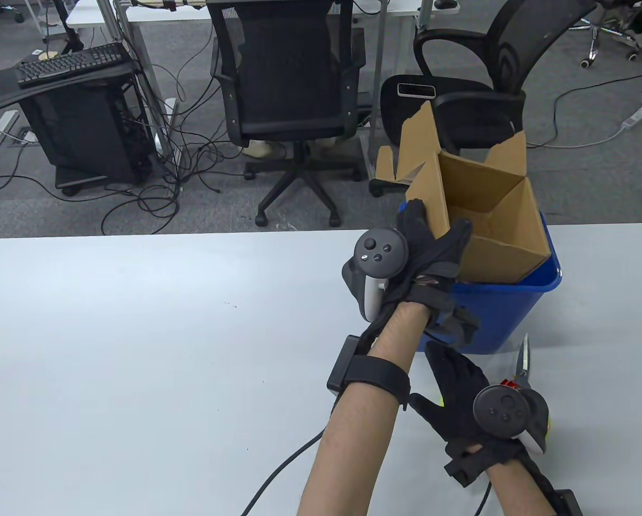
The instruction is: Cut the packaging cotton rope with scissors
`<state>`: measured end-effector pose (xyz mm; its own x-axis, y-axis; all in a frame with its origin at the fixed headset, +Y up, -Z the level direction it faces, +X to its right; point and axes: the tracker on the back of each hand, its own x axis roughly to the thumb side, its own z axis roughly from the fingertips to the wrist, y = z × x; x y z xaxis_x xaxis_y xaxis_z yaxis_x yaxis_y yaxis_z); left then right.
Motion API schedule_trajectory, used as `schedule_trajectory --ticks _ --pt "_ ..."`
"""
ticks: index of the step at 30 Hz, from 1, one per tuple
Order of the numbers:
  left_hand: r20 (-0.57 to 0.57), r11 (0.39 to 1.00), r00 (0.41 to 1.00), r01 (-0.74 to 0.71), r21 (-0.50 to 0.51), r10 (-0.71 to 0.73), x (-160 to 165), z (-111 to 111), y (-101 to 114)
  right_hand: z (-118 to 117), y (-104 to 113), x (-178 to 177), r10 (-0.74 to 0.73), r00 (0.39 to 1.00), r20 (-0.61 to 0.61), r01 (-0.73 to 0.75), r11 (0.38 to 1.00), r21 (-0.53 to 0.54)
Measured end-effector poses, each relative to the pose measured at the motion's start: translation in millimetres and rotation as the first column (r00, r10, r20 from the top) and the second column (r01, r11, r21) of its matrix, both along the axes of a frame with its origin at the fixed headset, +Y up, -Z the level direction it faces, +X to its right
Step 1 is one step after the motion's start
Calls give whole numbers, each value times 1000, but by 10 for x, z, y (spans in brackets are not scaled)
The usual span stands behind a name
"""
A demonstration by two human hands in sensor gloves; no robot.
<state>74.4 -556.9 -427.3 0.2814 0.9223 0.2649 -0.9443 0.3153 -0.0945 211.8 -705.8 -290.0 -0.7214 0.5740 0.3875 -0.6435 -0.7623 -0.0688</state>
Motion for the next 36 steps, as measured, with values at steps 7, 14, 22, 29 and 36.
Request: schedule_trajectory --ticks 7,14,22,29,36 --pt "-7 997 998 70 37 -70 39 42 -34 -3 -14 -3 -2 1000 -4 2 1000 -16" --pt "91 990 996 -3 138 -9 -244 151 -32 -1 2 31 -9 1000 -3 9 1000 -11" --pt "103 880 919 326 344 -381 -1290 573 -414 -8 61 150 -85 996 33 84 996 12" --pt "157 924 918 337 178 -365 -2023 814 -1379 -2 119 156 -91 995 33 90 995 40" --pt "133 939 940 287 189 -314 -2167 869 -1574 3 101 138 -76 997 30 74 996 53"
